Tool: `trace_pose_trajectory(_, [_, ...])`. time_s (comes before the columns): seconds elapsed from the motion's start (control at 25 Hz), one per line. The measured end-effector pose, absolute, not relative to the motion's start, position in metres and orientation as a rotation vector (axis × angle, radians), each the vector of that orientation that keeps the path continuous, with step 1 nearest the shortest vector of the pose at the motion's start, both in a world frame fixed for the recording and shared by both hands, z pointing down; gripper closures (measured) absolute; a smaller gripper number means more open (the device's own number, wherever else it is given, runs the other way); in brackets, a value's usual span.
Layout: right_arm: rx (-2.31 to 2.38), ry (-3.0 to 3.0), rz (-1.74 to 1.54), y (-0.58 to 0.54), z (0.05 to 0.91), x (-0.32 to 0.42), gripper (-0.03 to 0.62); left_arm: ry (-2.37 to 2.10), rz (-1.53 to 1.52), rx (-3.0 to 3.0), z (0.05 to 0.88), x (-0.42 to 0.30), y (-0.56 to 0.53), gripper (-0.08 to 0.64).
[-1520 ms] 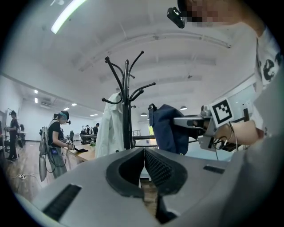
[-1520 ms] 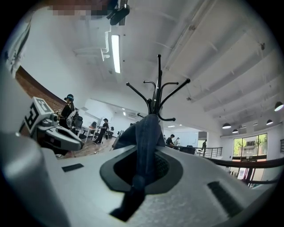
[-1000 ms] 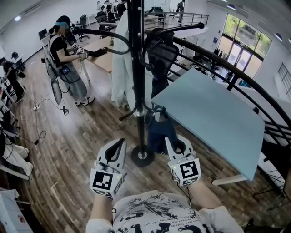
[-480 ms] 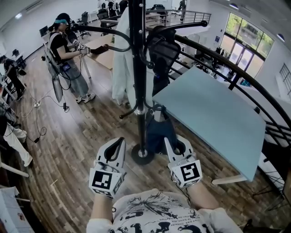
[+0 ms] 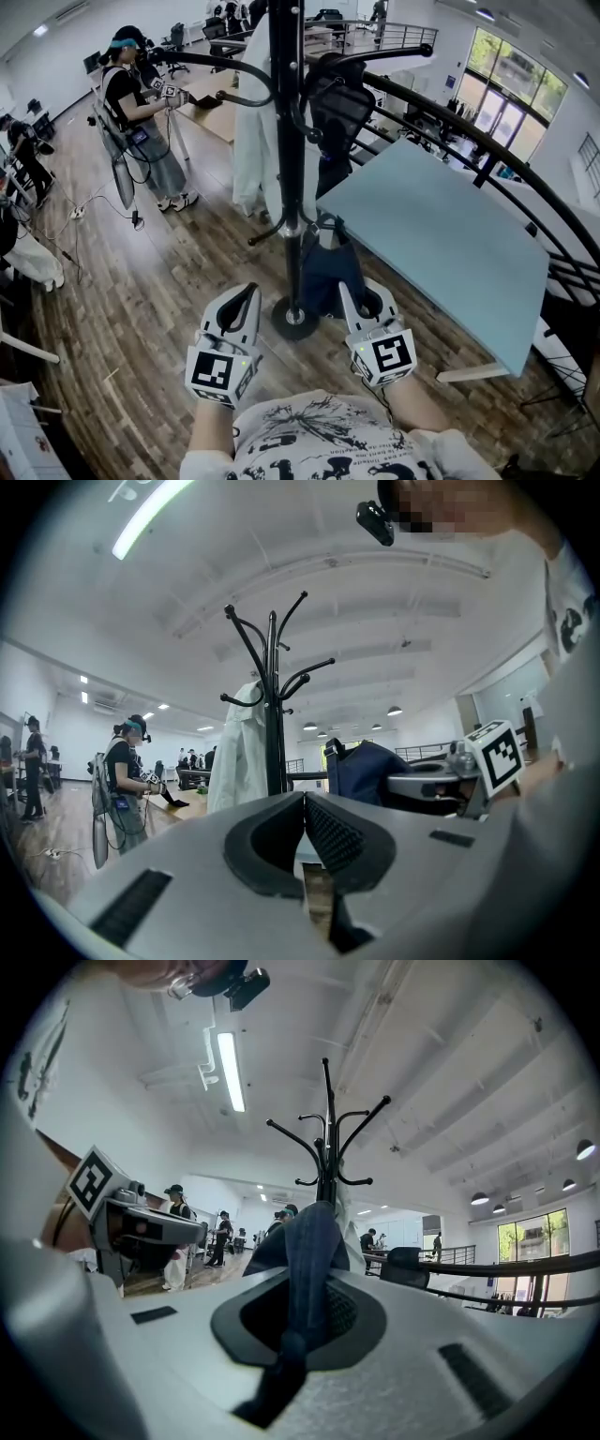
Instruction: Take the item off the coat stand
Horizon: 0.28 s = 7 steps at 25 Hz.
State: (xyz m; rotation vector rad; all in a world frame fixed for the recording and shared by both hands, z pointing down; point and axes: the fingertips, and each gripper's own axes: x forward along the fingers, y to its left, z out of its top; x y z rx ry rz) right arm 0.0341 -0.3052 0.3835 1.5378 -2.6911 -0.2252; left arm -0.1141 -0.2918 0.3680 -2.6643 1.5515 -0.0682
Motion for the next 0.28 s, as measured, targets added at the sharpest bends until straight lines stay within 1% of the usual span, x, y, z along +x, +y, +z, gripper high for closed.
trace_pose_trajectory(0.28, [1.555, -2.681, -0.211, -0.3074, 0.3846, 0.0390, 0.589, 1.539, -0.069, -2.660, 0.3694, -0.1127, -0.2932, 0.555])
